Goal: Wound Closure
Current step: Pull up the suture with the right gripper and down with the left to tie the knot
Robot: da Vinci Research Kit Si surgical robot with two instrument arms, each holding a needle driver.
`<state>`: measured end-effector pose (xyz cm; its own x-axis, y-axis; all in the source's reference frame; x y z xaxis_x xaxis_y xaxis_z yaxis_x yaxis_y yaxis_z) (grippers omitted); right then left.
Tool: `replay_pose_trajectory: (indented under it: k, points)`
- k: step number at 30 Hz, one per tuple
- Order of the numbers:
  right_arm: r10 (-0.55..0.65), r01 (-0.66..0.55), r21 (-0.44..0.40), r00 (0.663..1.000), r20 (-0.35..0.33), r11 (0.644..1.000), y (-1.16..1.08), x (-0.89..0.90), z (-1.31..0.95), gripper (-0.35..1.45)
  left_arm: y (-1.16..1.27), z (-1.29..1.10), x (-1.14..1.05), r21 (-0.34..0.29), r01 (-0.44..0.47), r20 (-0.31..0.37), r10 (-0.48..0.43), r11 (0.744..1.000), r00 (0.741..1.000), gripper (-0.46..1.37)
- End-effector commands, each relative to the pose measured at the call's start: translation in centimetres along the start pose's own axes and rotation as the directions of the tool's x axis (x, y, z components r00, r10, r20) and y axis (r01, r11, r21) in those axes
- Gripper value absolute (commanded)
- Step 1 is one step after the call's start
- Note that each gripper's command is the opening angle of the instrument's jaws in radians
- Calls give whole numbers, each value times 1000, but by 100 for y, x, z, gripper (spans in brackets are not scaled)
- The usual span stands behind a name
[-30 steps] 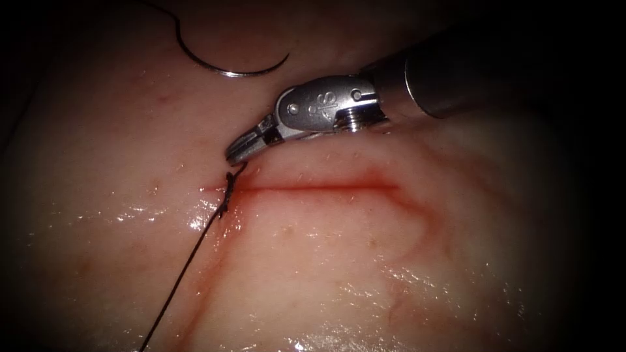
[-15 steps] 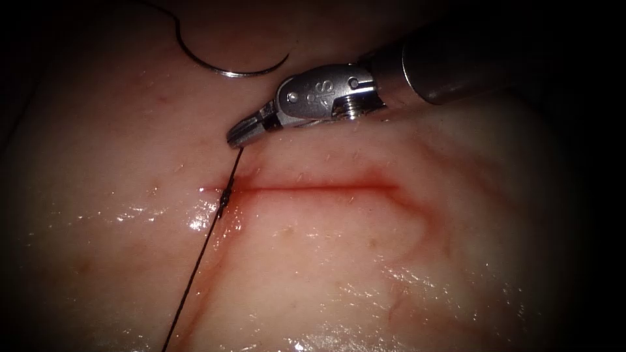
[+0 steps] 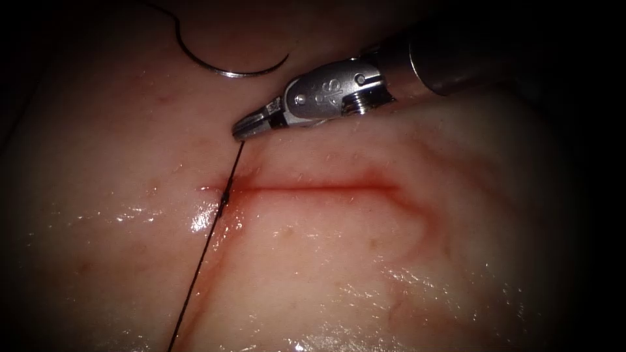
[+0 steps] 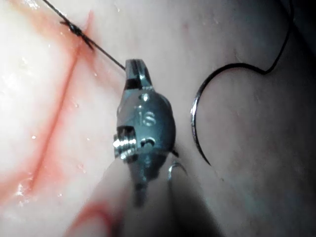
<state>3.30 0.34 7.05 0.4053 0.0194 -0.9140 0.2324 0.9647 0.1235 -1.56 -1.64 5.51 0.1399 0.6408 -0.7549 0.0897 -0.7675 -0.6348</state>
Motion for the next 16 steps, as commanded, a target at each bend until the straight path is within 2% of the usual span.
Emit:
replay_pose_trajectory:
  k: [1, 16]
  points:
    - [1, -2, -13, 1000, -5, 1000, 0, 0, 0, -35, -1, 1, 0, -3, 1, 0, -1, 1000, 1000, -35]
    - [-7, 6, -28, 1000, -9, 1000, -1, 1, -1, -35, -3, 2, 4, -6, 5, -1, -5, 1000, 1000, -35]
